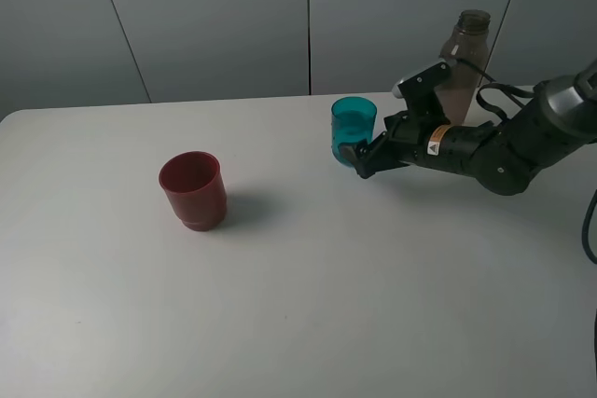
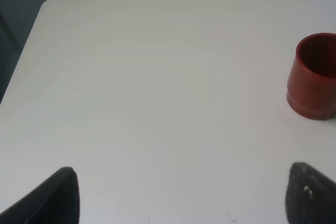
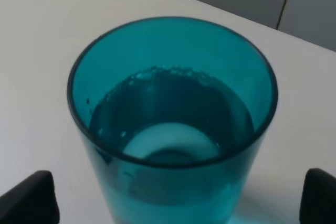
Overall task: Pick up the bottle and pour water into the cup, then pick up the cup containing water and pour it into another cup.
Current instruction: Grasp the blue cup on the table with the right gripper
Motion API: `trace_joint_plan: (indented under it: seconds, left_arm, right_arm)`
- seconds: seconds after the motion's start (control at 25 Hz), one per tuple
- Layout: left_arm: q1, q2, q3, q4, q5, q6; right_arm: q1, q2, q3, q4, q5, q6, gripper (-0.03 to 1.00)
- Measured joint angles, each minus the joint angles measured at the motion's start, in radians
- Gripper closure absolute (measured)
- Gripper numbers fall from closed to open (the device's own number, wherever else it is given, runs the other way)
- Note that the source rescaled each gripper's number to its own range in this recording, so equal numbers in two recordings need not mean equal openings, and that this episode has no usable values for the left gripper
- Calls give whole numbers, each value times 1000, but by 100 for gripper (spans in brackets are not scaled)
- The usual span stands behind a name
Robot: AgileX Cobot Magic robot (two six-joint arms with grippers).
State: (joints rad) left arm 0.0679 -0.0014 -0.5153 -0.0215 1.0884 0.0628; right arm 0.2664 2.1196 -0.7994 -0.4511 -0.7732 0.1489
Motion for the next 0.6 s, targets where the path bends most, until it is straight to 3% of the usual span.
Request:
trace_joint_plan:
  seconds: [0.6]
  left_arm:
    - [0, 0, 0, 0, 0, 0]
  right_arm:
    - [28, 93, -57, 53, -3, -10, -3]
